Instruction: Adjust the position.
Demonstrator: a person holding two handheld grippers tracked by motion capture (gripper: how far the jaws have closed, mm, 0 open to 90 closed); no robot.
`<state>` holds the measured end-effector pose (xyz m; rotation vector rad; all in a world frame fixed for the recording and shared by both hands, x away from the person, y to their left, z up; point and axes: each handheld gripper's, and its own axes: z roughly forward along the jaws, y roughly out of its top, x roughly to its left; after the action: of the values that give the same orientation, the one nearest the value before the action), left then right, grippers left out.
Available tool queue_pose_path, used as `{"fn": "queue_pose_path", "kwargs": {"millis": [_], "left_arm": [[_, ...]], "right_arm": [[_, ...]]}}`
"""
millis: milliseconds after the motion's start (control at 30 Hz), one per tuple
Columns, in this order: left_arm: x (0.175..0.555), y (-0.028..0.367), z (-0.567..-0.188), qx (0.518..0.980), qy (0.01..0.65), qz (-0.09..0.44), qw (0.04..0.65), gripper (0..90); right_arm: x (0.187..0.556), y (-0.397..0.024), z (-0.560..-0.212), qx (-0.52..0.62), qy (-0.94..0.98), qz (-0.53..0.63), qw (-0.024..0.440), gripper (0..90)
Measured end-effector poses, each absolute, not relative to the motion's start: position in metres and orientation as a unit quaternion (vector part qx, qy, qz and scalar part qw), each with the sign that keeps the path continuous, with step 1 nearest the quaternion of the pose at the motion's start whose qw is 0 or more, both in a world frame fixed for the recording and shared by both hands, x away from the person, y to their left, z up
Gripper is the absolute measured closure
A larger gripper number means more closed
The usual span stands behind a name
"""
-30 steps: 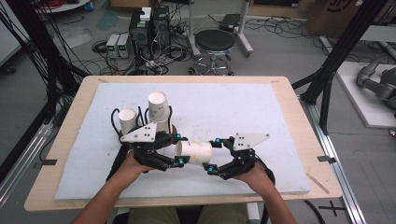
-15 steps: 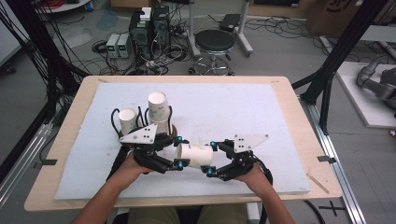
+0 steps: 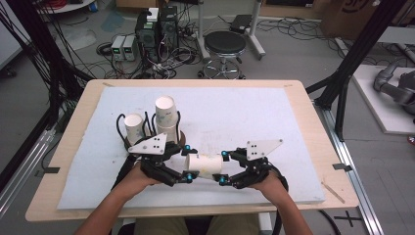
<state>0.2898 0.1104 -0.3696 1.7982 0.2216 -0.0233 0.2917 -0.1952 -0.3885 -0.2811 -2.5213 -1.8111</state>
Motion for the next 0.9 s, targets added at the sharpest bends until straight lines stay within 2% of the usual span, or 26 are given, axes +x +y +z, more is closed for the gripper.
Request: {"fn": "queue_pose_path", "kwargs": {"millis": [33, 67, 333, 900], "left_arm": [[0.29, 0.11, -0.37, 0.783, 0.105, -0.008, 0.613, 16.7], [0.29, 0.11, -0.37, 0.783, 0.105, -0.008, 0.613, 14.5], [0.288, 0.108, -0.365, 0.817, 0.109, 0.019, 0.566, 14.6], [0.291, 0.103, -0.359, 0.856, 0.097, 0.032, 0.506, 15.9]], "right_arm": [[0.292, -0.196, -0.387, -0.093, -0.811, -0.577, 0.011, 37.4], [0.292, -0.196, -0.387, -0.093, -0.815, -0.572, 0.01, 37.1], [0.296, -0.195, -0.378, -0.099, -0.848, -0.52, -0.02, 35.3], [0.3, -0.166, -0.346, -0.039, -0.923, -0.377, -0.068, 35.1]]}}
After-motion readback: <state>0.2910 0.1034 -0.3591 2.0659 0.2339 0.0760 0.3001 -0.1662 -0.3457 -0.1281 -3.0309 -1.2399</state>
